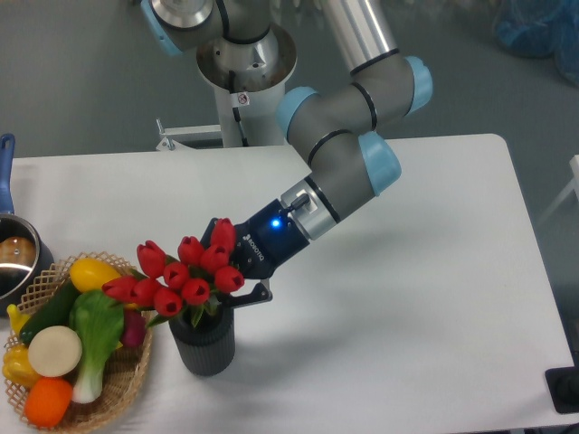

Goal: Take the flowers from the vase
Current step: 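Lift the tulip bunch up out of the grey vase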

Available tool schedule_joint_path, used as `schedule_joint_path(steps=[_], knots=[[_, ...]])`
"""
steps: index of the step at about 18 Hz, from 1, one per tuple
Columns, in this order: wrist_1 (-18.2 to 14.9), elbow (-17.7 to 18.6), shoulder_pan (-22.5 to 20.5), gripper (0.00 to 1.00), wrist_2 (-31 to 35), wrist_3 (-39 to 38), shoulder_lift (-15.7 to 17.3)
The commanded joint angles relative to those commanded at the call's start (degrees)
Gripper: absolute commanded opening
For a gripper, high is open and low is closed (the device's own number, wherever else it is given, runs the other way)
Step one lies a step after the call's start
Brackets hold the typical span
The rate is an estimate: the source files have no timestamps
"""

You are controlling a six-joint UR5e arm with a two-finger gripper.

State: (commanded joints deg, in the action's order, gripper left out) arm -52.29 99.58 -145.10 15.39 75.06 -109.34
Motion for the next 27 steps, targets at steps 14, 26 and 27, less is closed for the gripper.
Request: schedule_joint_path(steps=[14, 26, 27], knots=[[-0.09, -5.45, -2.11, 0.07, -3.79, -8.70, 1.85], [-0.18, -6.50, -2.90, 0.07, -3.88, -15.21, 3.26], [-0.18, -6.50, -2.99, 0.07, -3.79, -15.82, 3.43]])
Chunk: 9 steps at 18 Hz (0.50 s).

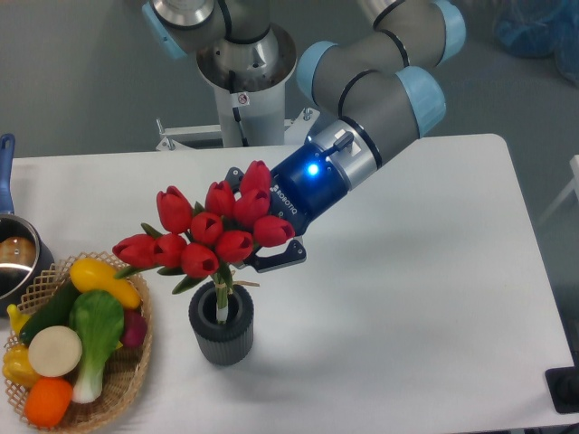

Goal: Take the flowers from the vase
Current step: 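Lift the tulip bunch up out of the grey vase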

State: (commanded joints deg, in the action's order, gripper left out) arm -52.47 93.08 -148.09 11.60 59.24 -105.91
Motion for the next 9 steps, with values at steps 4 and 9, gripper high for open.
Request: schedule_joint_path(steps=[4, 9], knots=[[-0.09, 0.35, -0.35, 0.07, 0.09, -1.50, 0.53], [-0.17, 0.97, -1.14, 0.07, 0.26, -3.17, 1.49]])
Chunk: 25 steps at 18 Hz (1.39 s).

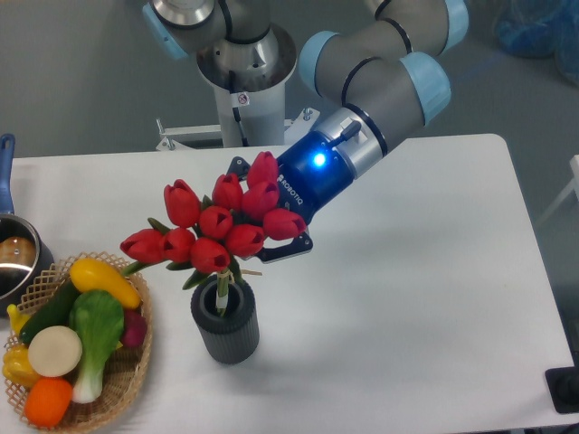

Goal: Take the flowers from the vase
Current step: 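Lift the tulip bunch up out of the grey vase, then carry the held tulips away from the vase and raise them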

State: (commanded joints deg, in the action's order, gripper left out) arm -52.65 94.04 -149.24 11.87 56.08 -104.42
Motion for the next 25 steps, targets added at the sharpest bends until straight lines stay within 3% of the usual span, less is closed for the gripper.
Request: schedule_joint_path(steps=[4, 8, 12, 17, 22, 25], knots=[[0.17, 0.27, -0.88, 0.07, 0.17, 0.00, 0.44], [0.61, -2.97, -4.39, 0.07, 1.23, 2.45, 1.05], [0.53, -4.48, -7.03, 0.07, 14.64, 6.85, 1.93], [0.09, -4.39, -9.75, 0.07, 25.73, 10.98, 3.16], [-0.62, -3.96, -13.00, 0.06, 29.61, 11.51, 3.08], [-0.62, -3.52, -13.10, 0.00, 32.07, 11.95, 3.08]])
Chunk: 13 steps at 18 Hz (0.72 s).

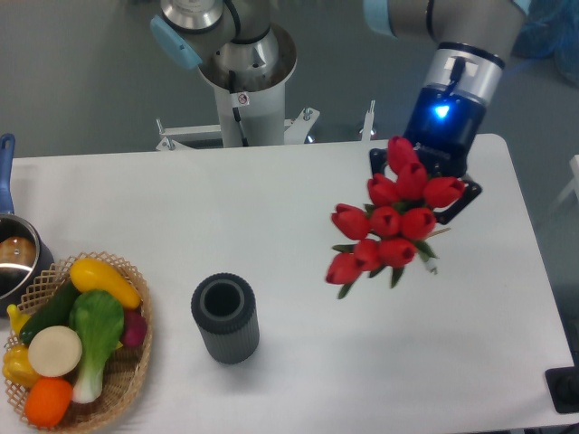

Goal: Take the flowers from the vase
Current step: 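Carry the held tulips away from the vase and raise them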

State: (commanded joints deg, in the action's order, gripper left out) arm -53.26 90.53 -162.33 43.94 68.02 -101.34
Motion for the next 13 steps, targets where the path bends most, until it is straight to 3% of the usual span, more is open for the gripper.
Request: schedule_joint_path(steps=[3, 6, 10, 13], knots=[[-0.44, -0.17, -0.09, 0.00, 4.29, 2.81, -0.09], [-1.05, -0.79, 0.00, 0.01, 16.41, 7.73, -0.35], [-1.76, 1.14, 0.44, 0.04, 24.25, 10.10, -0.70], [-4.48, 3.34, 0.53, 0.05, 31.36, 10.81, -0.70]])
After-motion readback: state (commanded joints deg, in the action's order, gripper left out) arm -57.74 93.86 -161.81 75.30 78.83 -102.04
